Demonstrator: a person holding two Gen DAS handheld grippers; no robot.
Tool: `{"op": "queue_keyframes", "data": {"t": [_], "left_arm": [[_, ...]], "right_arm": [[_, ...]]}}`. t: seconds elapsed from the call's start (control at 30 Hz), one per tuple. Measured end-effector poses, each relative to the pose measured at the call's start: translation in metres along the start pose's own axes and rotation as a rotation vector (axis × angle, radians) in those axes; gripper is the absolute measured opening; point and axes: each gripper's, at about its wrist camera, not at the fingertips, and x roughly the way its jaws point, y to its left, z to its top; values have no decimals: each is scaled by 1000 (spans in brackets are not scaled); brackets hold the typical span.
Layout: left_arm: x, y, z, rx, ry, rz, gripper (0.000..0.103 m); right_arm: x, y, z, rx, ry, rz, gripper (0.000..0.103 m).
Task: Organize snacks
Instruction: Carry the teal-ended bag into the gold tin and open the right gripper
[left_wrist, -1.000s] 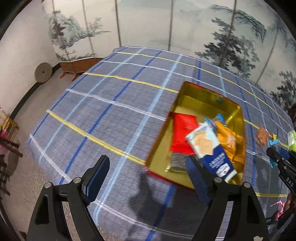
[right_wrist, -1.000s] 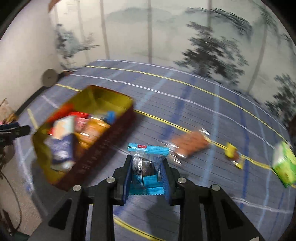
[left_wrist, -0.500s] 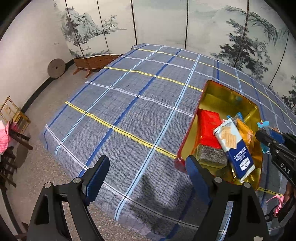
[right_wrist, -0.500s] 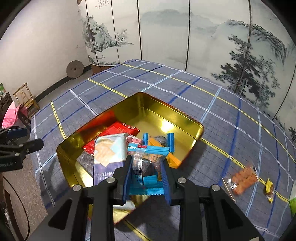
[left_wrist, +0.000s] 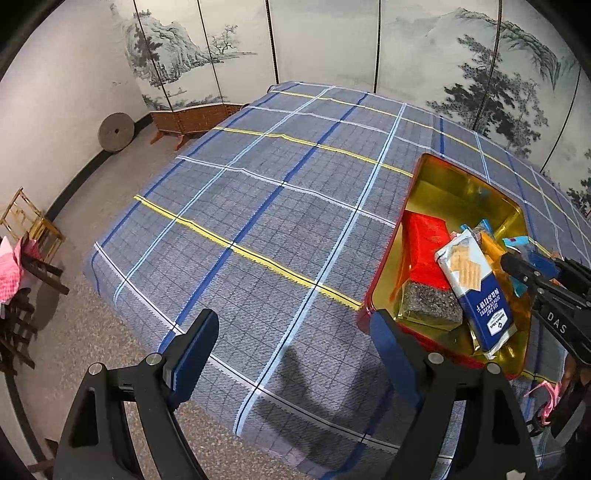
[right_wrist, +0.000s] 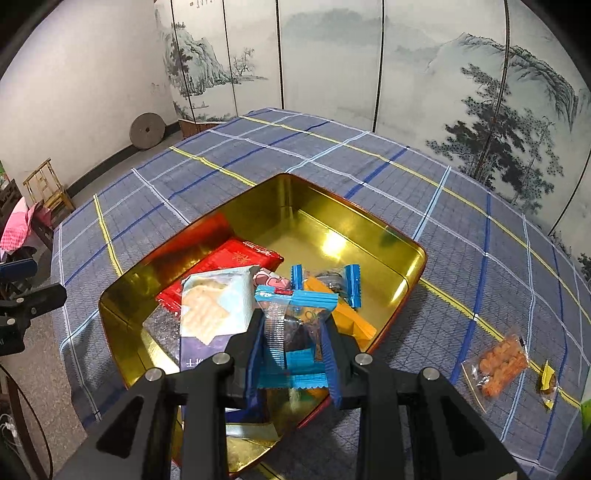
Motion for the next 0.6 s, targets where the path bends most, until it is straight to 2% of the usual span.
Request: {"op": "queue_keyframes", "data": {"t": [0.17, 0.33, 0.6], "left_arm": [[1, -5, -1, 9, 5, -1, 82], [1, -11, -1, 24, 8, -6, 82], [-4, -28, 0, 56, -1, -22, 82]], "right_arm": [[0, -1, 1, 11, -5, -1, 30], [0, -5, 0, 31, -3, 14, 44], [-15, -10, -2, 33, -43, 22, 48]]}}
